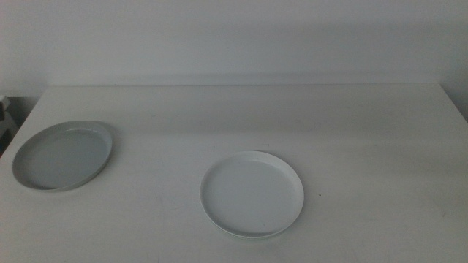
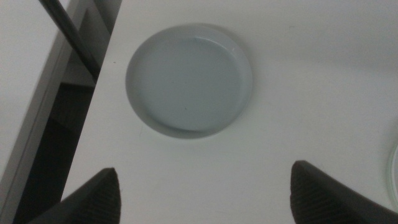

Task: Stack the three bowls on top of each other.

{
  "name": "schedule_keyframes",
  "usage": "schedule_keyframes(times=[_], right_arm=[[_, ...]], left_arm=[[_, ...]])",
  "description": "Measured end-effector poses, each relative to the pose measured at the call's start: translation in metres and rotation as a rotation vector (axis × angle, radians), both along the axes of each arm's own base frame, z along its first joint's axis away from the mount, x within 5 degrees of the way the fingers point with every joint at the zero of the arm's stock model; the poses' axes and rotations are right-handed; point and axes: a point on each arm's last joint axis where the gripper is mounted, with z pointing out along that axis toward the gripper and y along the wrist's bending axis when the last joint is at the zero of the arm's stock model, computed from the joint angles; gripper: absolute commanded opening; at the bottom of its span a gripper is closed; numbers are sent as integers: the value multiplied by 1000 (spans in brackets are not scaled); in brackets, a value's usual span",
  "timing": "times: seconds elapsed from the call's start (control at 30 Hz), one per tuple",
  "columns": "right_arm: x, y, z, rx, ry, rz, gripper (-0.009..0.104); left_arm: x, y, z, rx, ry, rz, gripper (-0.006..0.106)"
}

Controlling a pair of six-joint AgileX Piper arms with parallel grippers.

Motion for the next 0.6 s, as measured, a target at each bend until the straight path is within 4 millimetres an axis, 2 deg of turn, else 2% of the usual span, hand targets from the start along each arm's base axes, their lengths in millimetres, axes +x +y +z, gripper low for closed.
schedule_keyframes(times=[0.1, 0.4, 0.5, 0.6], right_arm=[[0, 0, 0, 0, 0, 0, 96], [0, 0, 0, 0, 0, 0, 96], [0, 0, 0, 0, 0, 0, 96], [0, 0, 0, -1, 0, 0, 96]], left_arm=[[17, 1, -2, 0, 29, 0, 90], [58, 5, -25, 4, 60, 5, 90], [77, 15, -27, 26, 80, 32, 90], [100, 34, -30, 2, 146, 80, 90]])
